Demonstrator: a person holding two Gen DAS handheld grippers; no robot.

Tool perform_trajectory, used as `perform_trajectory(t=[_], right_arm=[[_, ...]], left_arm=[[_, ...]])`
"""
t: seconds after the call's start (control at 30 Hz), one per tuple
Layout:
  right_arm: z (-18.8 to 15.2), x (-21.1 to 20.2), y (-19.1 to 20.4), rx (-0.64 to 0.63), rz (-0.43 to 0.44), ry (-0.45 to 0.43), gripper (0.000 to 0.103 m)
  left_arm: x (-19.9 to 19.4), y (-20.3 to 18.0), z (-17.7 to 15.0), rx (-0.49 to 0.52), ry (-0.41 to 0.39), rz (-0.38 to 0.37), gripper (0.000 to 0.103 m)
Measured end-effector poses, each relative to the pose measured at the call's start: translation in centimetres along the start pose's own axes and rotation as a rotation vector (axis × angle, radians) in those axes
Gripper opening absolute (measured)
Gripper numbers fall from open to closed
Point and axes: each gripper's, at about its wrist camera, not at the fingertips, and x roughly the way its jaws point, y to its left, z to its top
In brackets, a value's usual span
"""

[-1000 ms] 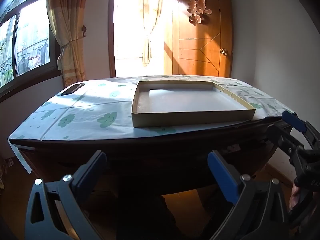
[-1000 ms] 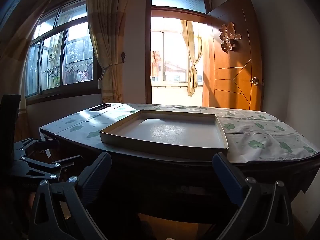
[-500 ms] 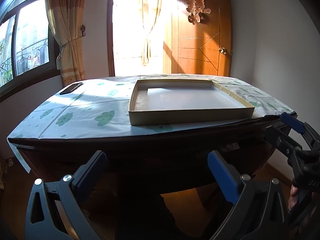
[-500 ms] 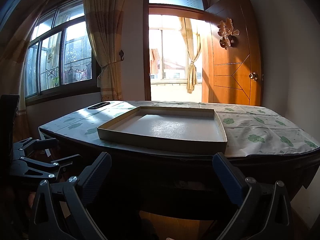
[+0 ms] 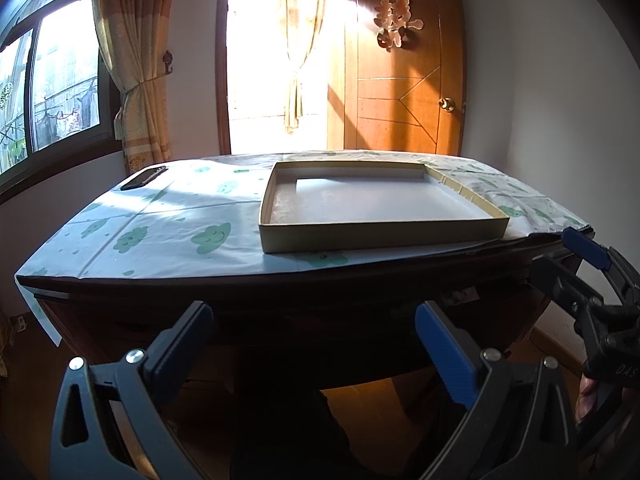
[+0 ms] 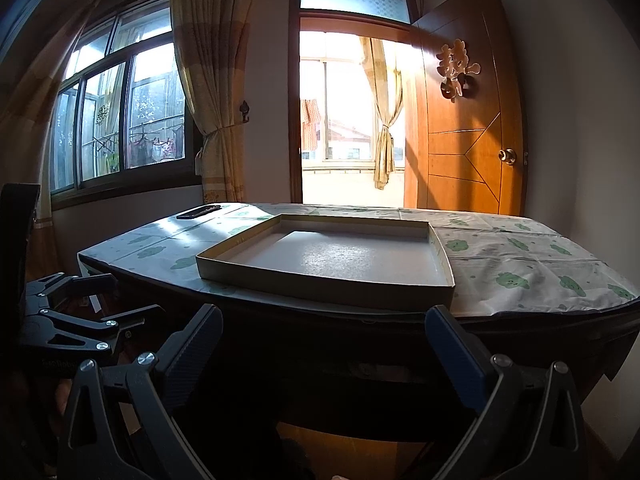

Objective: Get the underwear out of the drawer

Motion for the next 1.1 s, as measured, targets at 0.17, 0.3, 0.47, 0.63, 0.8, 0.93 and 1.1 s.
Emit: perform_trajectory(t=[0.17,0.3,0.47,0.63,0.8,0.93,1.1], right_arm=[[-0.04,0.05,-0.03,0.0,0.001,0.002,0.103],[-0.07,0.04,0.0,-0.001,0.002,0.002,0.103],[-0.11,0.09,0.04,-0.001,0.0,-0.001,0.103],[-0.11,0.08,0.05,-0.001,0.001,-0.001,0.103],[-0.13,0.12,0.04,-0.001,0.0,-0.001,0.103],[-0.15,0.2,0.14,-0.005,0.001,0.003,0.103],[-0.19,0.3,0.22,-0.007,0.001,0.003,0.103]], left_arm=[[0.0,0.0,-0.01,0.0,0.0,0.0,0.103],[-0.02,0.0,-0.01,0.001,-0.001,-0.001,0.103],[-0.01,-0.01,0.02,-0.001,0.0,0.0,0.103],[-0.02,0.0,0.01,0.0,-0.001,0.0,0.103],[-0.09,0.01,0.2,0.002,-0.003,0.002,0.103],[-0.06,0.01,0.22,0.003,-0.003,0.003,0.103],[-0.11,0.05,0.2,0.001,-0.005,0.003,0.103]])
